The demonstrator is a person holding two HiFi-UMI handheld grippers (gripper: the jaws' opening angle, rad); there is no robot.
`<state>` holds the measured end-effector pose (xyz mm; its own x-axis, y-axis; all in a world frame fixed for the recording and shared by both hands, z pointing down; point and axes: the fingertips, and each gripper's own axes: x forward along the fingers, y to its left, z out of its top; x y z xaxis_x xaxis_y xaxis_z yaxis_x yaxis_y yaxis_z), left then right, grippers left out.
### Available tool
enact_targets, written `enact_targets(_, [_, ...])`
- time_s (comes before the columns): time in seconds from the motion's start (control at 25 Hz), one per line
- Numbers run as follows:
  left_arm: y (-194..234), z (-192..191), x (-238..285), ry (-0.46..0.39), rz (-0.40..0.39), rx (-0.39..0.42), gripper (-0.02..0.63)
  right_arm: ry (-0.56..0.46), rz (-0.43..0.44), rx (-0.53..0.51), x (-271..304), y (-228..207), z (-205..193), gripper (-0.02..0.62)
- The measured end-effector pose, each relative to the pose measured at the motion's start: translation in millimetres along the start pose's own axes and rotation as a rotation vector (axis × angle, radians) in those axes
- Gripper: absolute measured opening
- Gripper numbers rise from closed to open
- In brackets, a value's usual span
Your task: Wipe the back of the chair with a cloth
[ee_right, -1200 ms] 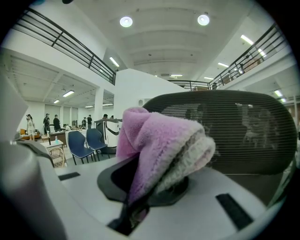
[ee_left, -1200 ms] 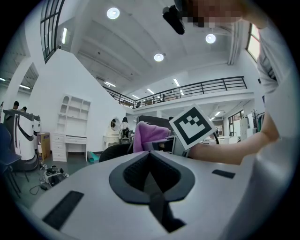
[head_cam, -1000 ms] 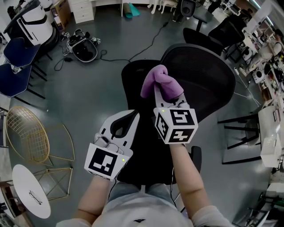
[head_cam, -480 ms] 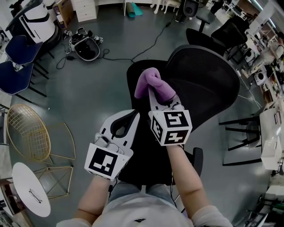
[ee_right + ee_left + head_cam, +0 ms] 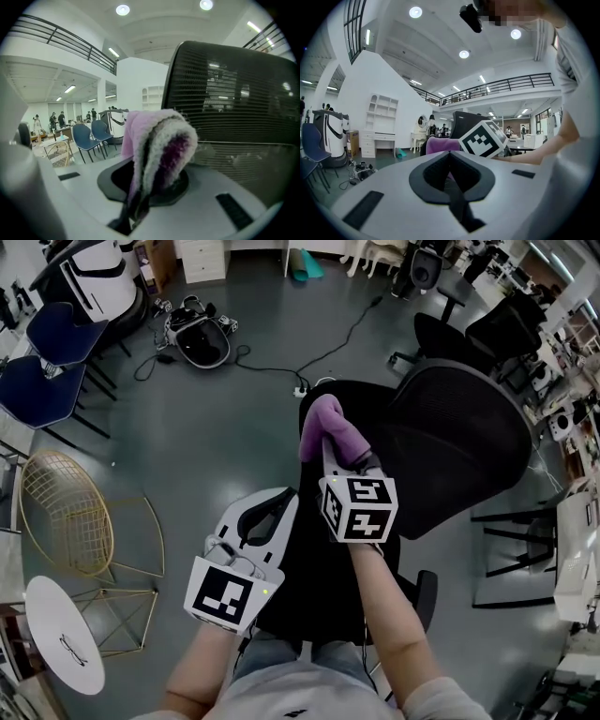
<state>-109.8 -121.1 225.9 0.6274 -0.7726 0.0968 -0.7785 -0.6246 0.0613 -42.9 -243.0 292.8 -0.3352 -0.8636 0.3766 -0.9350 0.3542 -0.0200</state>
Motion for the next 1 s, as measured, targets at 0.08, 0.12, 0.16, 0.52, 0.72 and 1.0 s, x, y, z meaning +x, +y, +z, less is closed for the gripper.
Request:
enact_targets(0.08, [7.4,-2.5,-1.3,0.002,0.013,-0.007,0.014,0.007,-0.012,-0.004,10.8,0.1,0.5,0.054])
enact_targets(0.12, [10.0,-3.0,-1.1,0.002,0.018,-0.009,0.014,0.009,-0.016,-0.001,15.8,-0.9,1.8,0.054])
enact_targets(0.16, [11.6,-3.2,-0.3,0.002,0.021,-0.008,0.014,0.01,-0.018,0.005,20.3,-2.4,3.3,0.054])
enact_targets(0.52, [14.0,-6.4,7.4,0.004,0.019,-0.011,0.014,-0.013,-0.022,0.032,30.2,-7.0,2.0,0.054])
enact_targets(0.72, [6.3,-8.8,14.6,0.01,0.002,-0.002,0.014,-0.014,-0.022,0.078,28.5,-16.1,-4.1,0.054])
enact_targets(1.0, [-4.4,-12.1,22.1,0.026,-0.017,-0.001,0.014,-0.011,-0.065,0.122,15.4,-46.4,-16.8,0.054])
